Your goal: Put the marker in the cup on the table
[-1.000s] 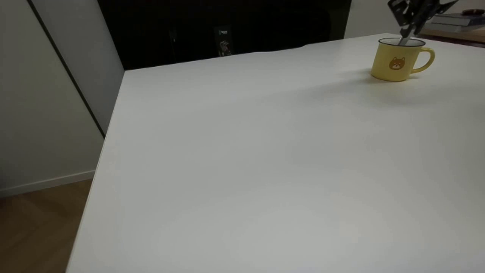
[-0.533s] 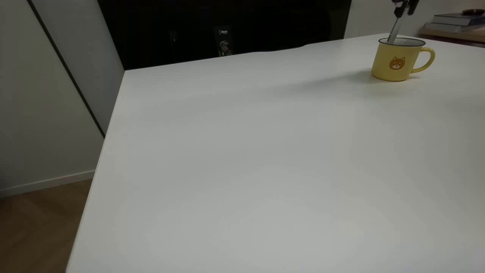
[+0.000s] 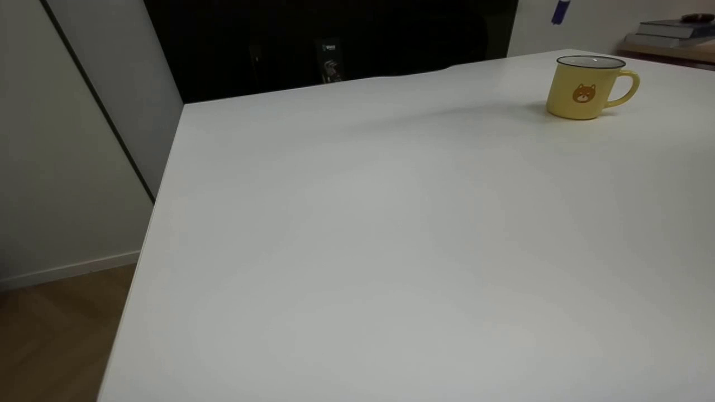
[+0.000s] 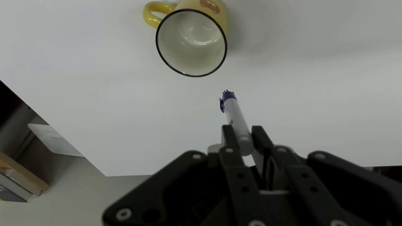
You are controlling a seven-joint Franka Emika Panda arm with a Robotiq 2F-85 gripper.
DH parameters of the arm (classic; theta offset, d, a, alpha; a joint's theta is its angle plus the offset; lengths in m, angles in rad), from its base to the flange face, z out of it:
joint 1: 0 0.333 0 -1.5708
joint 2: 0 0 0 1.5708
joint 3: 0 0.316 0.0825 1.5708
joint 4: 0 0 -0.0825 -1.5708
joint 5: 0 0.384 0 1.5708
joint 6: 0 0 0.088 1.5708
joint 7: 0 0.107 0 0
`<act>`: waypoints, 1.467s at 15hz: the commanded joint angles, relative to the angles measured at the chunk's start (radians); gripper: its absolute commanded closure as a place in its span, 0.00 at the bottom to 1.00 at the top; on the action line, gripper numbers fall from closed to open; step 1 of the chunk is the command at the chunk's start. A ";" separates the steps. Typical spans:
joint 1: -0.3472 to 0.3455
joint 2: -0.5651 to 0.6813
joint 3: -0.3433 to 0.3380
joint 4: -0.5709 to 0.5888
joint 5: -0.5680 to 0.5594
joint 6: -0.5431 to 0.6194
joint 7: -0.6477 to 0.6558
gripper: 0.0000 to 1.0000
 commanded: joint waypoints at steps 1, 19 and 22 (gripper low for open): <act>0.001 -0.062 0.032 -0.060 -0.159 0.057 0.054 0.95; 0.106 0.078 0.069 -0.303 -0.579 0.354 0.328 0.95; 0.090 0.101 0.078 -0.304 -0.511 0.352 0.266 0.56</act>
